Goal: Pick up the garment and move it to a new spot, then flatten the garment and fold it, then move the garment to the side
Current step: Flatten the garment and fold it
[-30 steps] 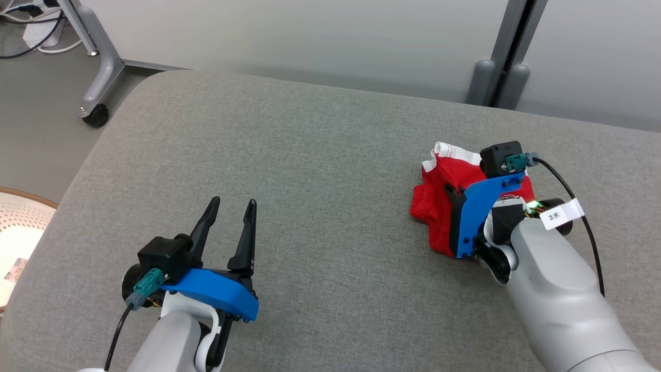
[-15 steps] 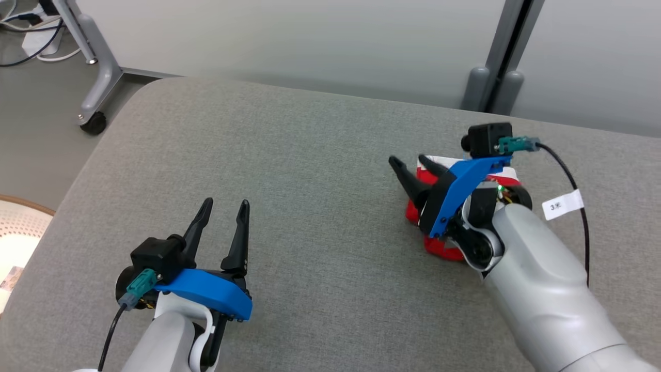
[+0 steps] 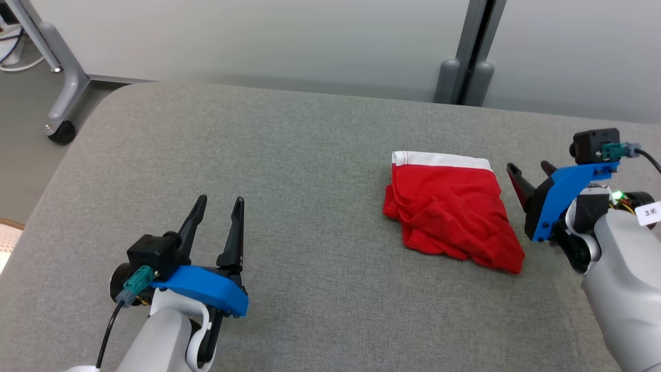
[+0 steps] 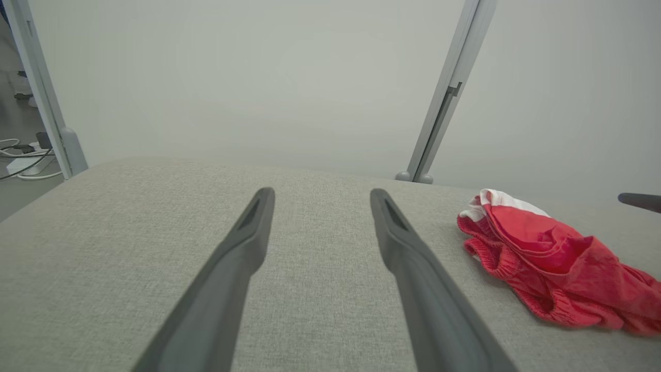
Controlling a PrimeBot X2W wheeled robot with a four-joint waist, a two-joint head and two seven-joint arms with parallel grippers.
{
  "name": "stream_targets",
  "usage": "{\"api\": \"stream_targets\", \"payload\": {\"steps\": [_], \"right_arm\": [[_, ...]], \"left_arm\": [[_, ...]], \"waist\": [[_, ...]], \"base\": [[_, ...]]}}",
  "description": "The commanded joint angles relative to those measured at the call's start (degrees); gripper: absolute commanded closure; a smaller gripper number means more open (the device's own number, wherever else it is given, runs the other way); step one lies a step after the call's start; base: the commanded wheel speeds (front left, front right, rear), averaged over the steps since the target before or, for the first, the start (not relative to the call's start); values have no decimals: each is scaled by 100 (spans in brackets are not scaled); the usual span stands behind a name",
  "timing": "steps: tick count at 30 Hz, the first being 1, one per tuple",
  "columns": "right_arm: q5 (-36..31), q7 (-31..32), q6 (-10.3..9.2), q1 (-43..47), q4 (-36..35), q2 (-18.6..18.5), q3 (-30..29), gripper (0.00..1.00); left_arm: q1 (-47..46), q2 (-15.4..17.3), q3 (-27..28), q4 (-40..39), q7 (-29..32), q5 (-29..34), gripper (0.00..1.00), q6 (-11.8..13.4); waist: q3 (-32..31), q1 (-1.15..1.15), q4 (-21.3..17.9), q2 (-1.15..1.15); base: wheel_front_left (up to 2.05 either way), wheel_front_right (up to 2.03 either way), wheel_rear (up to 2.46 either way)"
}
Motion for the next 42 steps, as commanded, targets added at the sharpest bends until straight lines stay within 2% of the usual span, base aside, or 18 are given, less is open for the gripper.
{"api": "stream_targets", "payload": {"steps": [1,4,5,7,8,18,25,31,35,38,42], "right_arm": [[-75,38,0,107,40,37,-34,0],[-249,88,0,180,96,119,-82,0],[-284,100,0,196,106,164,-89,11],[-335,147,0,210,118,244,-72,87],[-380,159,0,214,112,277,-50,100],[-548,474,0,371,-101,592,507,100],[-297,828,0,738,-515,780,1067,100],[342,1221,0,1263,-1454,903,1867,100],[1134,1448,0,1671,-2319,998,2305,100],[1569,1410,0,1880,-2919,973,2369,100],[1684,1095,0,2074,-3503,862,2006,100]], "left_arm": [[-124,-18,27,-9,-23,31,0,-9],[-174,-35,10,-30,-23,49,0,-9],[-195,-38,-1,-41,-23,51,0,-9],[-217,-33,-19,-51,-23,44,0,-9],[-220,-26,-26,-58,-23,37,0,-9],[-272,25,-111,-66,-23,-12,0,-10],[-137,54,-38,-43,-23,-10,0,-10],[-57,77,61,-67,-23,2,0,-10],[-9,80,144,-93,-23,3,0,-10],[65,84,257,-123,-23,15,0,-3],[142,63,403,-192,-23,25,0,7]], "waist": [[49,0,-19,0],[127,0,-53,0],[154,0,-59,0],[197,0,-65,0],[222,0,-66,0],[247,0,-33,0],[126,0,-113,0],[57,0,-249,0],[34,0,-366,0],[16,0,-485,0],[-38,0,-635,0]], "base": [[0,0,0],[0,0,0],[0,0,0],[0,0,0],[0,0,0],[0,0,0],[0,0,0],[0,0,0],[0,0,0],[0,0,0],[0,0,0]]}}
